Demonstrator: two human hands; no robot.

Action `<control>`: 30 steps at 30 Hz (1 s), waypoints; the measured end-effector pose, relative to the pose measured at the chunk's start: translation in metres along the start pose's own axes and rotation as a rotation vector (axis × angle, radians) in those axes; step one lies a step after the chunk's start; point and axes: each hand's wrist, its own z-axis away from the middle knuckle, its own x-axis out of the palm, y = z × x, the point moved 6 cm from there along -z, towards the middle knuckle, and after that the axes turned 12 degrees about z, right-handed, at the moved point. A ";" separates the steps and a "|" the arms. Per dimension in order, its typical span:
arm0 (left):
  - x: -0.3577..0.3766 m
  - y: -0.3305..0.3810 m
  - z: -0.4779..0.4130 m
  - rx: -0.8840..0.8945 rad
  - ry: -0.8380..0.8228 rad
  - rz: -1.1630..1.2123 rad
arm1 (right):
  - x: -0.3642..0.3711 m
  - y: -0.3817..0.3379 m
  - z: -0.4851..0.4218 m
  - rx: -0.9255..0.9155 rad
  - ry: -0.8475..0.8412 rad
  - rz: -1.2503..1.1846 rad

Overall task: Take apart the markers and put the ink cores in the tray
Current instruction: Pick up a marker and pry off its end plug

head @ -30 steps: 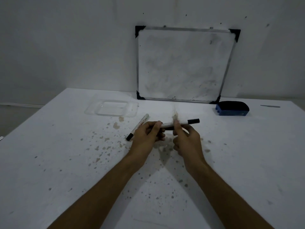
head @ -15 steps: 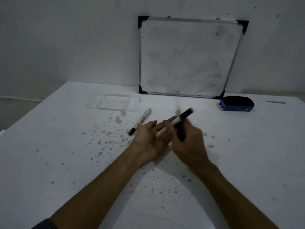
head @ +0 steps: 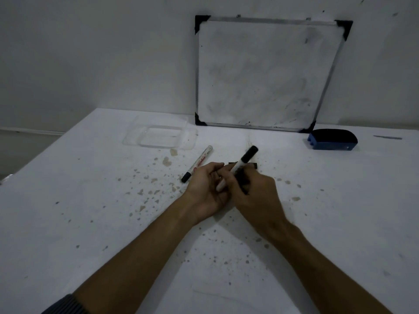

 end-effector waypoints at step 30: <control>0.005 0.067 0.022 0.467 -0.044 -1.231 | -0.017 0.056 -0.017 0.066 -0.337 0.472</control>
